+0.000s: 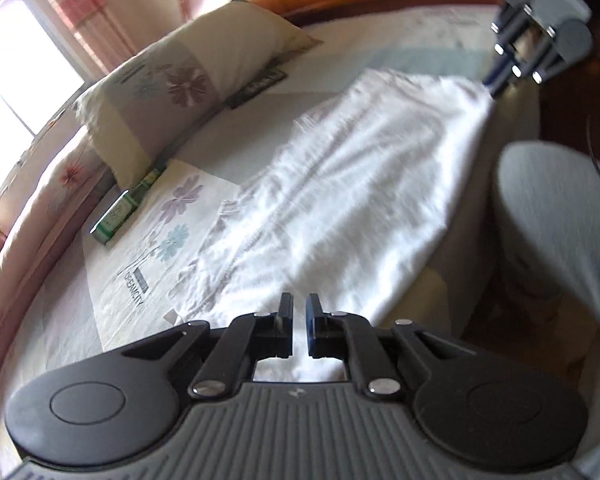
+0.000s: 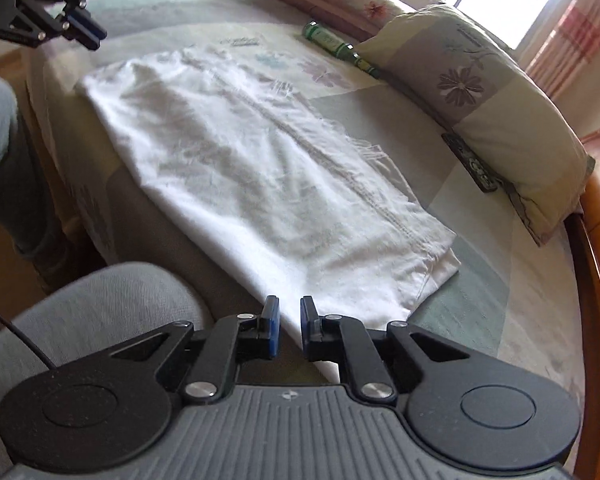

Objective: Fold clothes

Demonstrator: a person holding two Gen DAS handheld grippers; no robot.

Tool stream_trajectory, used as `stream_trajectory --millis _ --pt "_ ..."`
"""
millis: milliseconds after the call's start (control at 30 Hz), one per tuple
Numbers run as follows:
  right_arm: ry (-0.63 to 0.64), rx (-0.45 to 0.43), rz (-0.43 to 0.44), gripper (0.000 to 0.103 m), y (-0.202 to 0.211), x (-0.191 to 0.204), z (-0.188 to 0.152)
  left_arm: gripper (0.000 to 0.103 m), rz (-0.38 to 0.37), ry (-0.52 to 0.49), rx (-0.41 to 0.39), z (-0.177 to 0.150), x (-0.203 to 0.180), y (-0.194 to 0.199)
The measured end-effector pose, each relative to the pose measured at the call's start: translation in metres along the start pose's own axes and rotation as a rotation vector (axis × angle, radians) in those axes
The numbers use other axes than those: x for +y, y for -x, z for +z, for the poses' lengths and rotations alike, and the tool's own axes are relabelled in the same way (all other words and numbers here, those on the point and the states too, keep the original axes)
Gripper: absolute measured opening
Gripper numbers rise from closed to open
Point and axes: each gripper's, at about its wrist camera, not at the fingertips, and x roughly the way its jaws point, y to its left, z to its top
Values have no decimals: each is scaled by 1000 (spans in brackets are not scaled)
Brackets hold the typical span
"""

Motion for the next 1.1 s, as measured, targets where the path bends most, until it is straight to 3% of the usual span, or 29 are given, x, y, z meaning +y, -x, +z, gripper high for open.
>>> stream_trajectory --millis 67,167,300,467,567,700,833,967,1100 --pt "-76 -39 -12 13 -10 -14 12 8 23 96 11 3 11 -14" --pt "-203 -59 -12 13 -31 -31 18 8 -23 236 35 -2 18 -45" --pt "-361 -7 13 13 -62 -40 -5 8 -103 402 96 -31 15 -69" --pt "-514 6 15 15 -61 -50 -42 8 -108 589 130 -71 15 -65" --pt "-504 -6 -49 16 -46 -55 -41 8 -35 589 124 -68 25 -54" --pt "-546 -105 -65 18 -42 -69 -11 8 -19 641 80 -48 51 -61" --pt "-631 -144 -61 18 -77 -79 20 8 -39 768 75 -28 69 -102" --pt "-736 -113 -74 18 -110 -93 11 8 -63 852 90 -31 75 -142" --pt "-840 -91 -89 0 -130 -107 -8 10 9 820 94 -35 91 -157"
